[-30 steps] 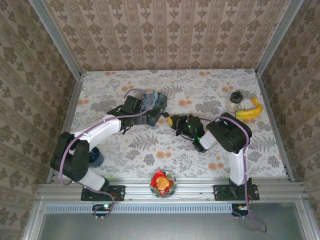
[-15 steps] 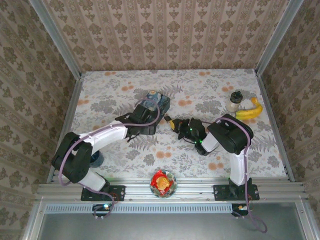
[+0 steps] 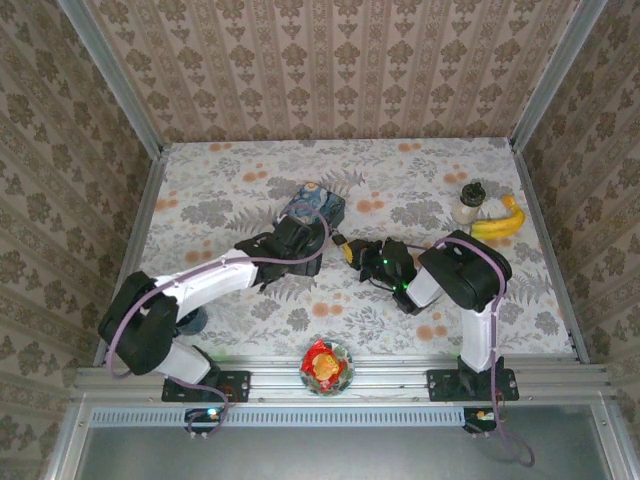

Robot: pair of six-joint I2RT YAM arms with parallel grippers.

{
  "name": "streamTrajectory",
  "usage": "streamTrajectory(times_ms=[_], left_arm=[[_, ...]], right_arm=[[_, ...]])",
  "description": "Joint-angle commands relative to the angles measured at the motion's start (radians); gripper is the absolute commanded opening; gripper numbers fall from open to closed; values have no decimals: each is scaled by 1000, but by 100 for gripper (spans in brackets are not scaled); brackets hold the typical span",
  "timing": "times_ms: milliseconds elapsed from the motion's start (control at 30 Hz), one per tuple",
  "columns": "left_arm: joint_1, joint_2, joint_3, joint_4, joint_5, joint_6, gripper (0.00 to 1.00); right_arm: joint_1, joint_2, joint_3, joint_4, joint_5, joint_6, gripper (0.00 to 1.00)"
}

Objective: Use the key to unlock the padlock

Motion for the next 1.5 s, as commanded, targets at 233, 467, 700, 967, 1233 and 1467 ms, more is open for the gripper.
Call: streamTrajectory(times_ms=[233,467,700,967,1233,1467], left_arm=[[45,-40,83,23,-14,8,100],[129,-26,132,1,8,17,100],[203,-4,168,-23,20,36,100],[244,57,188,-3,59,38,100],[254,157,244,-3,101,35,100],[254,183,228,-4,116,17,100]], right_arm=[[5,47,32,2,13,-70,32],[4,-25,-37,-74,2,-123,48],[4,-277,-70,-431,-22,-310,53],[61,-649,296,-1508,226,-977,52],[72,-556,512,-1763,297,-1343,55],[102,-377,634,-1777,330,-1512,54]])
